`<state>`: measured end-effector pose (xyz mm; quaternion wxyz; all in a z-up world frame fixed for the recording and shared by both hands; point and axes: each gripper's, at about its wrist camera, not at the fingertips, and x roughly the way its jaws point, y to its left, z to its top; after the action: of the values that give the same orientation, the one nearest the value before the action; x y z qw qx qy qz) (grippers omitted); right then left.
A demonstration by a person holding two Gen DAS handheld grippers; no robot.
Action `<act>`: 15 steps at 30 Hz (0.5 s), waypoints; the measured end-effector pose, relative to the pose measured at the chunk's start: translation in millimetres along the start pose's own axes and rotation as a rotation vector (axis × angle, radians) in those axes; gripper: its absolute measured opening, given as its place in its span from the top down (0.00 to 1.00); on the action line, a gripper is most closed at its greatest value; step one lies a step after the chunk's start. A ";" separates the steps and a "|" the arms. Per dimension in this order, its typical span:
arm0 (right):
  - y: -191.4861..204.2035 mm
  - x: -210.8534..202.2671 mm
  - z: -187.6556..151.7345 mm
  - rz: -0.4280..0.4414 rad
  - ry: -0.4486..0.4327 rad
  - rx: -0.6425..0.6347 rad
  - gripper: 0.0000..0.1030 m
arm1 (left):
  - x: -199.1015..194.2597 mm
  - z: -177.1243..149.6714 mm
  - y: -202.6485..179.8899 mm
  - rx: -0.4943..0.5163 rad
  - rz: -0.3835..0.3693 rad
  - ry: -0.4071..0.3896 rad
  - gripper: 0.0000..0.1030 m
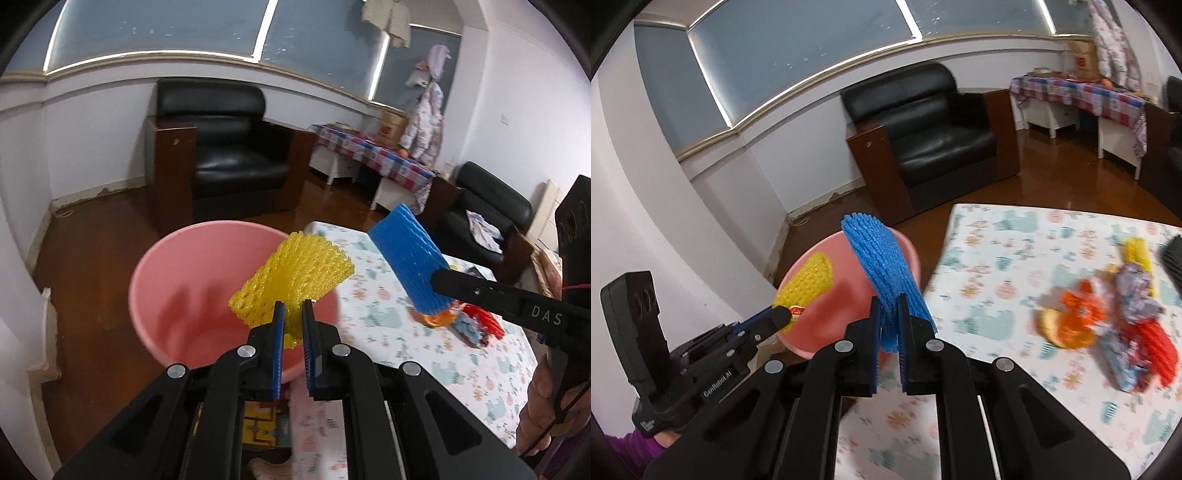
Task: Collect trash
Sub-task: 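Carry both foam nets over the pink bin and open both tools to release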
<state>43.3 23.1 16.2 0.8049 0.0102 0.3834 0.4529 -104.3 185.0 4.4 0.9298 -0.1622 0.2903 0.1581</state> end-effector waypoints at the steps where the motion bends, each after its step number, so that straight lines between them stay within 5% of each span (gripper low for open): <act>1: 3.3 6.6 0.9 0.006 0.009 -0.002 0.92 | -0.1 -0.6 3.0 -0.006 0.007 0.001 0.92; 15: 24.1 82.1 -2.1 0.053 0.134 0.038 0.92 | 27.6 -6.6 43.3 -0.049 0.076 0.072 0.92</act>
<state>49.0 97.1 -26.4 0.7648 0.0052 0.4447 0.4662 -102.7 226.8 -26.2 0.9078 -0.1795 0.3254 0.1942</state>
